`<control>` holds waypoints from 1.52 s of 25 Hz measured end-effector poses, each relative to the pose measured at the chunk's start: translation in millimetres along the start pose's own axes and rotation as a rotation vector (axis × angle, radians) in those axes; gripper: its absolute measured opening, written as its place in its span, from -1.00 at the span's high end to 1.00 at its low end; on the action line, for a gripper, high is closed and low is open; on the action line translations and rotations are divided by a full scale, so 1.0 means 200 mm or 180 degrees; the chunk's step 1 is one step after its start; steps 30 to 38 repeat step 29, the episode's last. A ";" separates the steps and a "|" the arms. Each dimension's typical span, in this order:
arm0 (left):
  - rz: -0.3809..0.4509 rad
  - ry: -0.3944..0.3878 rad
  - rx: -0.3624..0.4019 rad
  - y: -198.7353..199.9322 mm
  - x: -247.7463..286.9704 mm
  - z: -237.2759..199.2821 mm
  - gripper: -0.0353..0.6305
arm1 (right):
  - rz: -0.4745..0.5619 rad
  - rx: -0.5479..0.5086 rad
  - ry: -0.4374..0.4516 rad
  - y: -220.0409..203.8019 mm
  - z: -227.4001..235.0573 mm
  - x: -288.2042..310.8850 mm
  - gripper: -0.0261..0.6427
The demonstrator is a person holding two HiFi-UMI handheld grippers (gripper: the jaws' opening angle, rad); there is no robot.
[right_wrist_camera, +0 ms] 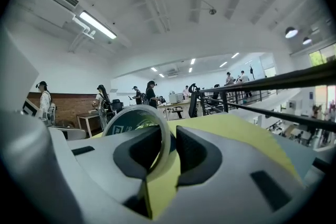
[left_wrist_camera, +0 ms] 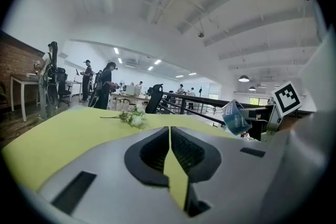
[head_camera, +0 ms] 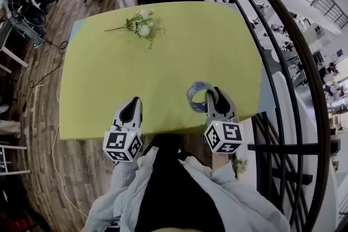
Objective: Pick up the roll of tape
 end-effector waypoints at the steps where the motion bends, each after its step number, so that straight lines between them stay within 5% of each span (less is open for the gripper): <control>1: 0.0001 -0.0006 0.0007 -0.01 -0.02 0.00 0.82 | 0.0008 -0.0012 -0.0004 -0.01 -0.01 -0.03 0.64; 17: -0.0033 -0.0339 0.0214 -0.02 -0.15 0.11 0.82 | -0.0062 0.0054 0.0118 -0.11 -0.11 -0.18 0.66; 38: -0.0057 -0.0310 0.0159 -0.04 -0.19 0.08 0.82 | -0.0177 0.0026 0.0274 -0.13 -0.15 -0.18 0.67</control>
Point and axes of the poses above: the fingertips, and each gripper's own axes: x forward along the fingers, z to its right, y out of its top, the point moved 10 cm from there along -x, backward along the fingers, and after that the axes turned 11 degrees about y, right-handed, at the moved point
